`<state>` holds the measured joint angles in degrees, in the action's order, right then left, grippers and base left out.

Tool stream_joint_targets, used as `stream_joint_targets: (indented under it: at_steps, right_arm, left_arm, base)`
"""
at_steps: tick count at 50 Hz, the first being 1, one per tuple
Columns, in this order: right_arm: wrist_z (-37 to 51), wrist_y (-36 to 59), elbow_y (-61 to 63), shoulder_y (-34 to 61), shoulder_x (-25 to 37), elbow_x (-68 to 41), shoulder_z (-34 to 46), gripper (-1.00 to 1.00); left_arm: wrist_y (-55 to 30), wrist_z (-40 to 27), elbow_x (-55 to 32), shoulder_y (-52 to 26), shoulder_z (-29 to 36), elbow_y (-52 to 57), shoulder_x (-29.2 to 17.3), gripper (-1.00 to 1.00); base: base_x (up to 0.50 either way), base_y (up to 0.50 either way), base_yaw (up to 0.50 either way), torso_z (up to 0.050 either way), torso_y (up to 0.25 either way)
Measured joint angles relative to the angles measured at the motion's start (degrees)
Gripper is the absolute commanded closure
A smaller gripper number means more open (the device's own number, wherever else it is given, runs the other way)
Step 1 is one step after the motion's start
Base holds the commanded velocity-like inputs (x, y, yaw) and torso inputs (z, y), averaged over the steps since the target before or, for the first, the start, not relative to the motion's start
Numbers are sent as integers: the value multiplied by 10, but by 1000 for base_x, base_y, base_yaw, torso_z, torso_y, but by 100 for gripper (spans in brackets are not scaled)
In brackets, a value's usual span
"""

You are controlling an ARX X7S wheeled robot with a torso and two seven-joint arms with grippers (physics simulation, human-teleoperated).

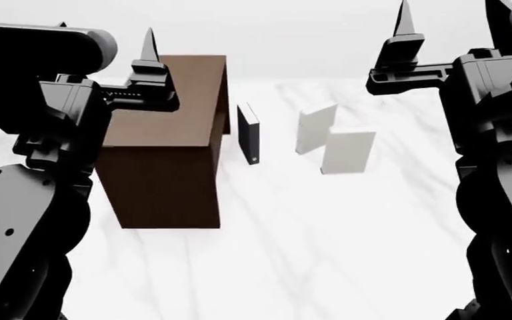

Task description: Pick up the book on the right and place it under the cabinet shelf.

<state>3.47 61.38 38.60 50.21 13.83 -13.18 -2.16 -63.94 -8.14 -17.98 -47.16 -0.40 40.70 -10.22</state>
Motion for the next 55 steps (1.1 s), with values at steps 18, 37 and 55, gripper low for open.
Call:
stream_joint_targets:
  at_steps: [18, 37, 55]
  right_arm:
    - [2, 2, 5, -1, 3, -6, 4, -100]
    - [6, 6, 10, -2, 4, -14, 4, -100]
    - [11, 18, 18, 7, 4, -22, 6, -100]
  left_arm:
    - [-5, -5, -9, -1, -5, 7, -5, -100]
    - [-14, -12, -19, -8, -8, 14, -9, -100]
    - [-22, -16, -29, -13, -14, 22, -13, -100]
  base:
    - [232, -13, 0, 0, 1]
    - [220, 0, 0, 0, 1]
    - [184, -21, 0, 0, 1]
